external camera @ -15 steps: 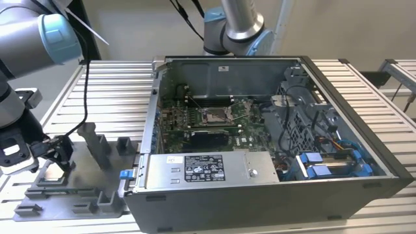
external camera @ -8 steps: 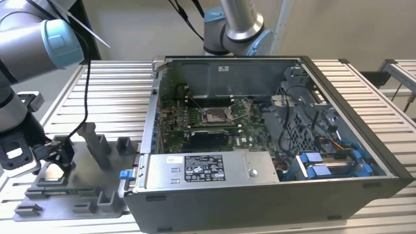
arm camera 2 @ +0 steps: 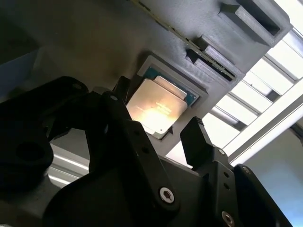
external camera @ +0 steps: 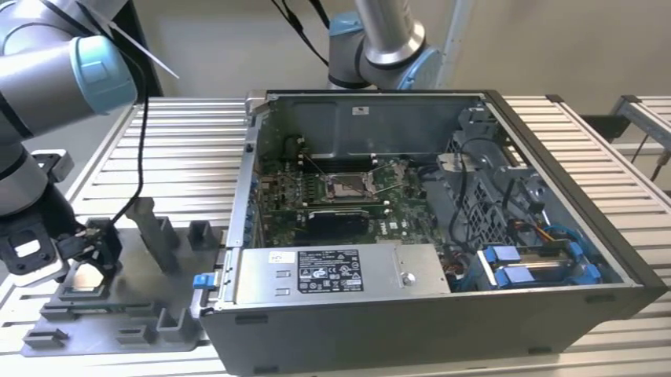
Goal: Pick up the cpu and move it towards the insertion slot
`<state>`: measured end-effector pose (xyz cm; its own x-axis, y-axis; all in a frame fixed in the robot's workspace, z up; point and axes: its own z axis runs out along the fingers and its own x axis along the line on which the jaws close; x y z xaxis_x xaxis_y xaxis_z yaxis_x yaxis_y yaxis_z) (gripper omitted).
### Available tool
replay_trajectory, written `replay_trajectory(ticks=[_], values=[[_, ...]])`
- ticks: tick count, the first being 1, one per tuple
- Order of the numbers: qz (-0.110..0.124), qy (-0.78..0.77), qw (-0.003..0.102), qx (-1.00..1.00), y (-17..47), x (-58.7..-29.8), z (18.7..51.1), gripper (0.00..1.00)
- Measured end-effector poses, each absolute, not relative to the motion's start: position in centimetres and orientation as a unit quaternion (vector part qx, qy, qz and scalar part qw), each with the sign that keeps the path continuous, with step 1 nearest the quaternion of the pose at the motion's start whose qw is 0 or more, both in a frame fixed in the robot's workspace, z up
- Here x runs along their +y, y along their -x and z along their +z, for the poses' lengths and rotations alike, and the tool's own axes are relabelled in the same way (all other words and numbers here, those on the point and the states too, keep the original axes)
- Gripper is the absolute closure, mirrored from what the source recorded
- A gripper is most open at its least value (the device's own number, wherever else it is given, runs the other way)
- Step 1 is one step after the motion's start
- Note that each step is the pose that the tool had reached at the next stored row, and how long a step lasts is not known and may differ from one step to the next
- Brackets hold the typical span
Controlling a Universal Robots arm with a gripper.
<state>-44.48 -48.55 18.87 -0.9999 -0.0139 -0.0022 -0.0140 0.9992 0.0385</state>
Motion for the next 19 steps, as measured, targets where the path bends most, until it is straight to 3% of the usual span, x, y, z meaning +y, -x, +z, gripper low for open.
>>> replay_trajectory(ticks=[9,10,19], values=[[0.019,0.007,0.001,1.0,44.48,-48.44,18.71,0.0],[0.019,0.007,0.001,1.0,44.48,-48.44,18.71,1.0],[0.019,0.007,0.0,1.0,44.49,-48.44,19.59,1.0]])
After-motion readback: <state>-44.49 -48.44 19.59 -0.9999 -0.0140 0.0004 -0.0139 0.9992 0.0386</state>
